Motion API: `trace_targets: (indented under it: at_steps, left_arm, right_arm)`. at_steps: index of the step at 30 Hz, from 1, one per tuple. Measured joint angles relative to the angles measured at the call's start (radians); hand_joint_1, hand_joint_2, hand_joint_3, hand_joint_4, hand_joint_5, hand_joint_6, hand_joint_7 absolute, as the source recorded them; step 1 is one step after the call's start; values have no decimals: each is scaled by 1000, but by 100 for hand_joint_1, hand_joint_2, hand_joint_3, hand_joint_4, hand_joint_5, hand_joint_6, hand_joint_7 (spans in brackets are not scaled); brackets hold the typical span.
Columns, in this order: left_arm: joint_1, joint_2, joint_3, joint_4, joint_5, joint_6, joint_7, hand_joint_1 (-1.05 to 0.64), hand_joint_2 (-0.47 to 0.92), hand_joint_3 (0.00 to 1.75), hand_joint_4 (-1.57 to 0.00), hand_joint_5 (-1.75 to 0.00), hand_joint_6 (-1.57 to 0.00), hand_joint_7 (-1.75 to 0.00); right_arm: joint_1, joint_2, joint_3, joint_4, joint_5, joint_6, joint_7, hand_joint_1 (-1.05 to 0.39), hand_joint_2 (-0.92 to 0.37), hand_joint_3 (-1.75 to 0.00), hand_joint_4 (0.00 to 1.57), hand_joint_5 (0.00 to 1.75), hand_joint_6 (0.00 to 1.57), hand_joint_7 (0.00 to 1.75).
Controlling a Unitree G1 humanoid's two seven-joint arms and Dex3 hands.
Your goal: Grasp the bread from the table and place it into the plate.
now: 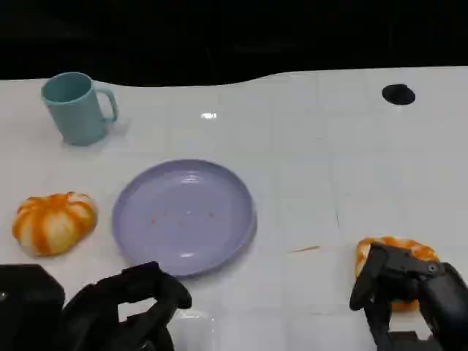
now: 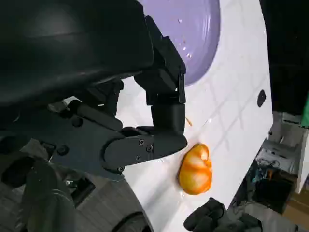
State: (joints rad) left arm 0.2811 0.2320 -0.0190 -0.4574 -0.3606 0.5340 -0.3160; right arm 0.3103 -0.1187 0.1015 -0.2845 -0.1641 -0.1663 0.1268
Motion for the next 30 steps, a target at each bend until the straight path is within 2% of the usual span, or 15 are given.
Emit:
trace_targets:
  at_steps: [17,26,28,30]
  left_arm:
    - [-11,0,0,4,1,11,-1,-39,80,72,-75,-175,-67,-141]
    - [-11,0,0,6,1,3,-2,-42,79,71,-74,-175,-69,-138]
    - [-11,0,0,6,1,3,-2,-42,80,70,-74,-175,-69,-138]
    - [-11,0,0,7,1,2,-2,-42,80,70,-74,-175,-69,-138]
  right_arm:
    - [-2,0,0,0,-3,-8,0,7,-37,-142,93,175,80,150]
    - [-2,0,0,0,-3,-9,0,7,-36,-141,94,175,80,150]
    - [-2,0,-1,0,0,-9,0,8,-36,-142,93,175,80,149]
    - [-2,0,-1,0,3,-10,0,7,-36,-140,86,170,76,145]
